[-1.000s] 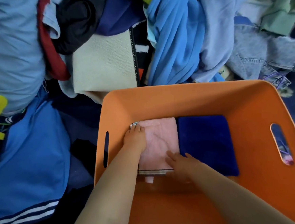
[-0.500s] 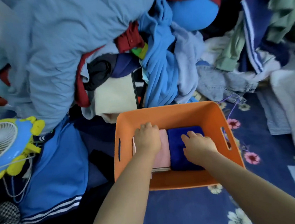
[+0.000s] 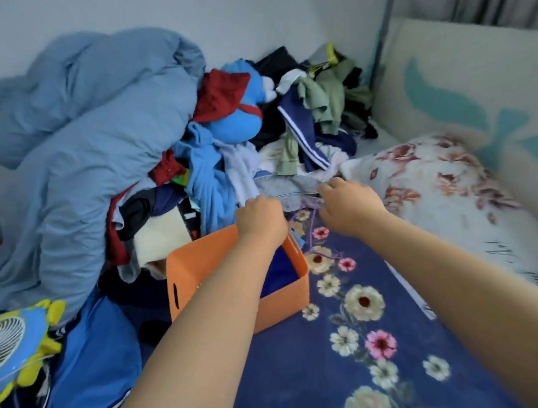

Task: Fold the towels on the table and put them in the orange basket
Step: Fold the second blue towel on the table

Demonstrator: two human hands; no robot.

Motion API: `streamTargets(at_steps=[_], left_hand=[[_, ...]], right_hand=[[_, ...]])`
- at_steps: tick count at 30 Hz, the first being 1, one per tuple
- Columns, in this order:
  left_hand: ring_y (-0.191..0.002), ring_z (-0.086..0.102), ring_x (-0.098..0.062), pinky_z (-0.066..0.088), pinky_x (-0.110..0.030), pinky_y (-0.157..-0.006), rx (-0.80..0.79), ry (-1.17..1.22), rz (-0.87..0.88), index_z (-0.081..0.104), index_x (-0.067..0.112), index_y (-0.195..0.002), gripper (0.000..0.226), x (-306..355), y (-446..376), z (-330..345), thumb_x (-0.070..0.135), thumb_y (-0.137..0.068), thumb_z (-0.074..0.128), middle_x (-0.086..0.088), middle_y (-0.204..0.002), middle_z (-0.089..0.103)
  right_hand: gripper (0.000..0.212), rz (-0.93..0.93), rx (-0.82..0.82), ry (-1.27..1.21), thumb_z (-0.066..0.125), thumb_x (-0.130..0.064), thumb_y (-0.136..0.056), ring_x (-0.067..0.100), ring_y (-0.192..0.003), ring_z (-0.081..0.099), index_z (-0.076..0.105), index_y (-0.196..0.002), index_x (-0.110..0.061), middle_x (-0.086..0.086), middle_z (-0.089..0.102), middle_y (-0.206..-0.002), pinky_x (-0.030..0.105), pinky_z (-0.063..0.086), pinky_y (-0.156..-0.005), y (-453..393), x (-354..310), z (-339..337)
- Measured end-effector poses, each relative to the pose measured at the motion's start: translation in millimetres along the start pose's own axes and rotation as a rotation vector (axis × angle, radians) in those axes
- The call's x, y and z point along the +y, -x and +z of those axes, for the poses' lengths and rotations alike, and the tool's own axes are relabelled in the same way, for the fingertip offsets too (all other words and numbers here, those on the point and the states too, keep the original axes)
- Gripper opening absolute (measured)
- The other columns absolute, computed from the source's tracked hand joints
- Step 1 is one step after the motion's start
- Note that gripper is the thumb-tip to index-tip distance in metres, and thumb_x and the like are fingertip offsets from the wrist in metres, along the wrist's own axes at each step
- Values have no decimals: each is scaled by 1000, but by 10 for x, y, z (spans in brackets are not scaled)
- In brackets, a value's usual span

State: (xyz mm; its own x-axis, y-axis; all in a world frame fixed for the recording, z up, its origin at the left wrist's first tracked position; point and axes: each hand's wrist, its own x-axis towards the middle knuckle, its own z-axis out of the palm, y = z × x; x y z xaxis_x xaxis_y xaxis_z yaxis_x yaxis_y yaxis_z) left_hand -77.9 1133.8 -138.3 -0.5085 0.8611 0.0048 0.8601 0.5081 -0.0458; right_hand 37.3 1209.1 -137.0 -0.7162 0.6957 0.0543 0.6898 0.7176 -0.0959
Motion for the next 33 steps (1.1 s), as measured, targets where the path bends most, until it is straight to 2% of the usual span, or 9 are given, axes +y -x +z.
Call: streamTargets(at_steps=[5,8,10,12,13,18,22,26,33], left_hand=[[-117,47,-33,42,-39,-89,-10,116,101,53,5,-116,26,698,522,-428,13,-95,41,-15,-127,50],[-122,45,-32,41,-37,-92,-31,90,172,47,6,-127,34,1086,762,-559,14,-94,42,-14,-133,47],[-126,43,-32,40,-37,-96,-34,65,249,43,7,-133,42,1404,971,-626,13,-92,44,-15,-136,47],[-126,44,-33,39,-38,-100,-21,16,384,49,4,-129,38,1778,1285,-673,12,-93,41,-17,-135,48],[-125,44,-33,38,-39,-101,-13,-7,470,51,4,-126,37,1968,1463,-681,11,-92,40,-17,-134,49],[-127,41,-30,37,-36,-101,47,-40,904,52,8,-126,36,2949,2674,-700,19,-93,41,-13,-133,49],[-126,43,-30,38,-36,-101,53,-35,1184,52,8,-125,36,3674,3761,-780,20,-93,42,-13,-133,50],[-123,46,-29,42,-36,-96,85,-33,1408,55,8,-122,35,4244,4790,-801,17,-91,43,-13,-130,52],[-113,53,-31,44,-34,-85,-20,27,1734,60,8,-113,29,5283,6974,-651,11,-89,45,-13,-120,59]], right_hand=[[40,24,66,57,38,-24,-95,31,-122,45,41,-133,-11,11,43,-136,38,40,-93,900,503,-494],[42,113,123,64,41,-25,-94,31,-124,44,41,-134,-12,10,41,-140,39,38,-97,1412,767,-776],[43,195,183,103,42,-26,-93,28,-128,41,40,-135,-15,8,41,-142,39,29,-105,1845,950,-908],[41,322,236,128,42,-26,-93,27,-129,40,43,-133,-16,8,44,-139,40,21,-110,2370,1122,-976],[40,386,249,136,41,-26,-93,27,-128,41,45,-132,-15,9,46,-137,39,21,-110,2648,1180,-997],[40,721,254,115,45,-25,-92,31,-121,47,45,-129,-10,12,46,-135,36,40,-95,4219,1360,-1041],[42,1000,268,148,44,-25,-92,31,-122,48,43,-132,-11,12,46,-136,38,43,-97,5635,1463,-1159],[39,1263,304,114,43,-25,-94,30,-120,49,46,-130,-11,12,48,-134,38,43,-95,6884,1380,-1262],[39,1631,362,75,41,-24,-95,29,-118,50,45,-132,-11,11,50,-133,37,44,-90,9246,1250,-1125]])
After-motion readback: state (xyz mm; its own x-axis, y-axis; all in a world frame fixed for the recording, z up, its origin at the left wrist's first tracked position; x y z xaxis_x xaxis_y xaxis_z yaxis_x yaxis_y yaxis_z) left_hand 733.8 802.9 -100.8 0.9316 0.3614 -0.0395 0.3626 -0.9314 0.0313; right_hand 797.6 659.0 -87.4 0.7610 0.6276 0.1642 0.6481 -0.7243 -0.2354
